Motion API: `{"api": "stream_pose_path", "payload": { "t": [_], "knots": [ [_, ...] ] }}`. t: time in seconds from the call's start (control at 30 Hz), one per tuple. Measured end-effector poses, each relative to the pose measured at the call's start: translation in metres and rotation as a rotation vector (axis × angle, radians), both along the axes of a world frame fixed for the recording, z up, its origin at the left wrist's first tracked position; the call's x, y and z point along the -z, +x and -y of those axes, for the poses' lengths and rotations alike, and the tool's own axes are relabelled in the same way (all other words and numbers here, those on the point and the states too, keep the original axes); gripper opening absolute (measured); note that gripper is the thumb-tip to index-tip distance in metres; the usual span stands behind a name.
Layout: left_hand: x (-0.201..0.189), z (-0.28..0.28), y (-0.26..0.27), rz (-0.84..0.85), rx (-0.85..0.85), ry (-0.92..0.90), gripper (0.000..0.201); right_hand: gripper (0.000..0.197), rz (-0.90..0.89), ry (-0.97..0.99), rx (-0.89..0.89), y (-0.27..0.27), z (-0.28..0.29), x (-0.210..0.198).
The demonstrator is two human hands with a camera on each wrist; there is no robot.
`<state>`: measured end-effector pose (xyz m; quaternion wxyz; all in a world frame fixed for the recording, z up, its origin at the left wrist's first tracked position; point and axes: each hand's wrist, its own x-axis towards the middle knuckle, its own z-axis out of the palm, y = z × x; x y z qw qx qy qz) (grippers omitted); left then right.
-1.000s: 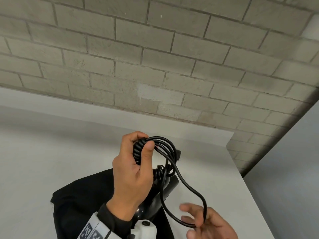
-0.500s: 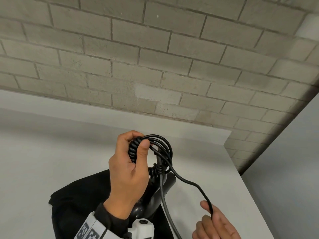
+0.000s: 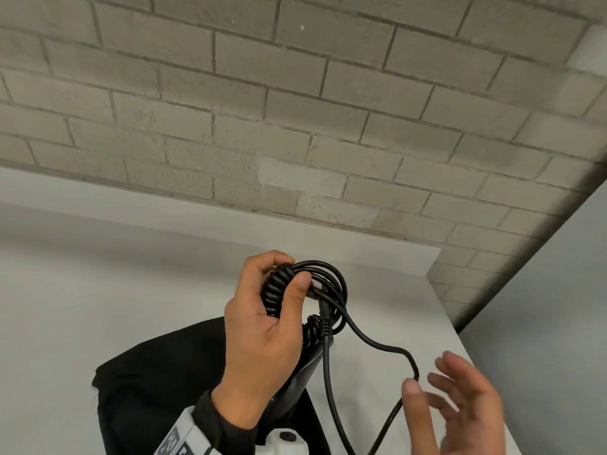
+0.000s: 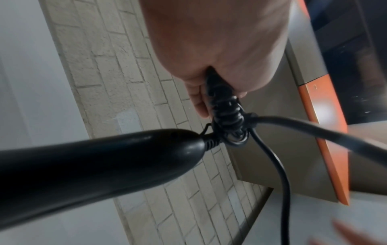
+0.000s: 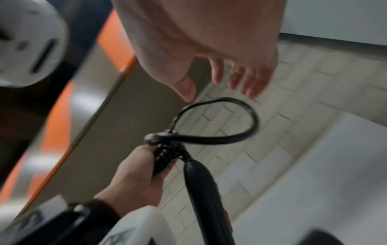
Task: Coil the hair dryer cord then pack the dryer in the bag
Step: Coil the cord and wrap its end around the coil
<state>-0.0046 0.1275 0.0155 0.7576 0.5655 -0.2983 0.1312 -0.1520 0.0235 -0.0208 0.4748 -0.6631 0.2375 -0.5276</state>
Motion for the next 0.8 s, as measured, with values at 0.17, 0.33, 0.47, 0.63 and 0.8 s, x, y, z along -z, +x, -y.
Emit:
{"api": "stream_pose_path", "payload": {
  "t": [0.17,0.33,0.47,0.63,0.8],
  "knots": [
    [0.0,0.003,-0.005,0.037,-0.009,0.02,0.019,0.043,-0.185,-0.094,-0.239,0.019,-0.05,-0.014],
    [-0.001,-0.004,-0.001,0.03,-0.006,0.042,0.019,0.025,-0.336,-0.188,-0.403,0.014,-0.045,-0.018],
    [-0.002,-0.011,0.011,-0.002,0.061,0.016,0.013,0.022,-0.502,-0.653,-0.365,-0.001,-0.012,-0.023],
    [-0.002,-0.014,0.018,-0.011,0.104,0.011,0.012,0.03,-0.658,-0.98,-0.271,-0.011,0.025,0.003],
    [-0.001,-0.01,0.013,-0.002,0.119,0.033,0.014,0.03,-0.822,-0.864,-0.38,-0.016,0.02,0.027]
  ]
}}
